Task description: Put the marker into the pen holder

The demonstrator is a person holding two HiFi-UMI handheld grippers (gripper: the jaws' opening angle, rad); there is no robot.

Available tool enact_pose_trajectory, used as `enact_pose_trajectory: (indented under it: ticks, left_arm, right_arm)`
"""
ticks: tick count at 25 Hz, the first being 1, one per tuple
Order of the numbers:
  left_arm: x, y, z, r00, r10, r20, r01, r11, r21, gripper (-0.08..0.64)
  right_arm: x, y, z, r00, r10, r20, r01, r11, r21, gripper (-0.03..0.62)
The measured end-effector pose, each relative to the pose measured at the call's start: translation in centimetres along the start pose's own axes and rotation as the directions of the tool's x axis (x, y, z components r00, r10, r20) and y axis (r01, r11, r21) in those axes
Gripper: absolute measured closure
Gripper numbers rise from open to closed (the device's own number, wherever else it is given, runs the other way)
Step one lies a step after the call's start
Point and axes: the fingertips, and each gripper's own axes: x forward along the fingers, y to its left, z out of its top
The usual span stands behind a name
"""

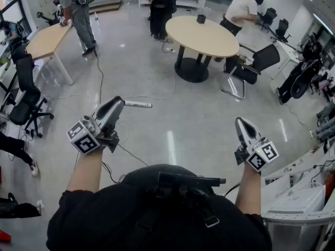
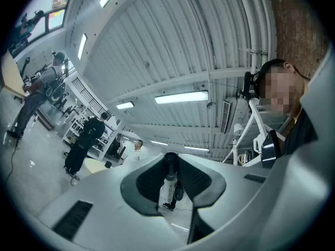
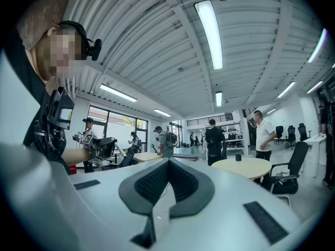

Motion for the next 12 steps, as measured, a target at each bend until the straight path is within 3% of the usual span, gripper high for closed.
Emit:
enact_pose_trajectory:
  ticks: [12]
  left_arm:
    - [-1.19, 0.42, 0.12, 1.0, 0.012, 0.012, -0.012, 1.0, -0.015, 0.488]
  right_arm:
    - [0.48, 0.44, -0.59, 1.0, 0.004, -0.02, -0.003, 0.999, 0.038, 0.589]
